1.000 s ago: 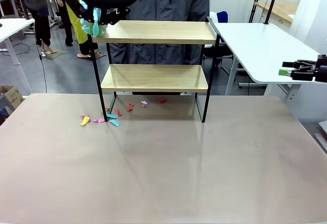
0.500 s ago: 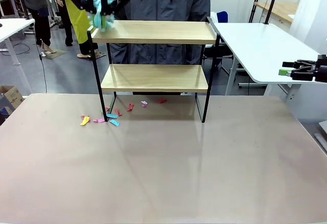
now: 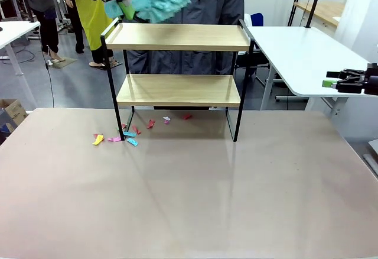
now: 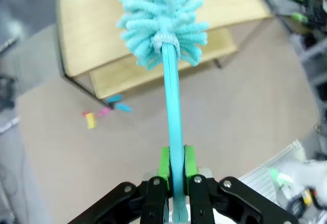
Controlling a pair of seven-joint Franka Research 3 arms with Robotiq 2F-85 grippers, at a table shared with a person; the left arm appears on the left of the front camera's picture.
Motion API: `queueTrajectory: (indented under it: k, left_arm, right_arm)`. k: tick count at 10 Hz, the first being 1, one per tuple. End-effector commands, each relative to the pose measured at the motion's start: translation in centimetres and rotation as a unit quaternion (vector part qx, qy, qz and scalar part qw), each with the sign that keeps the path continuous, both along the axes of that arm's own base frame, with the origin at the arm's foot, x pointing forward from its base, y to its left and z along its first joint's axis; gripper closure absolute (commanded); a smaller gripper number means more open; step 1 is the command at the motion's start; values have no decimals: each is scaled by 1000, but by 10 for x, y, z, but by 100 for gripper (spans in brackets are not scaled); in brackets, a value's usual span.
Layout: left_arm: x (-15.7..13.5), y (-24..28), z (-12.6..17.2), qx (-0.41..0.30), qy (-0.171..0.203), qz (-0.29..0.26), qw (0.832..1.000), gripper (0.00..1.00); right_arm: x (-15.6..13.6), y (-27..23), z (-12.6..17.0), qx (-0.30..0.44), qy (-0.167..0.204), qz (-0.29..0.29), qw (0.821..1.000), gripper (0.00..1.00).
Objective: Clean the shelf.
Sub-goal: Clean the specific section of the Shelf indicated by the human with the Duster.
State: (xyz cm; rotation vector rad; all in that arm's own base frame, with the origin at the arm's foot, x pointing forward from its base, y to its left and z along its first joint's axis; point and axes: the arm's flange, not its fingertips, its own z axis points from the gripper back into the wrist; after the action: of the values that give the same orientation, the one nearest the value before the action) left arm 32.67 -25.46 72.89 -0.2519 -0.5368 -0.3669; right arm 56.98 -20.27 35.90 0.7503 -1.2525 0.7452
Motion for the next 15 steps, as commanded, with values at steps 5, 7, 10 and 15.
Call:
queueTrajectory:
  k: [5, 7, 10, 15]
  left_arm:
    - [-25, 41, -19, -3, 85, -274, 958, 87]
    - [-21, 39, -35, 58, 116, -297, 946, 87]
    - [-16, 32, -73, 168, 179, -346, 906, 87]
    - [-15, 59, -175, 190, 268, -362, 872, 87]
  right_arm:
    - [1, 3, 2, -2, -1, -1, 1000, 0]
    - [1, 3, 2, -2, -1, -1, 1000, 0]
    - [1, 3, 2, -2, -1, -1, 1000, 0]
    - [1, 3, 2, -2, -1, -1, 1000, 0]
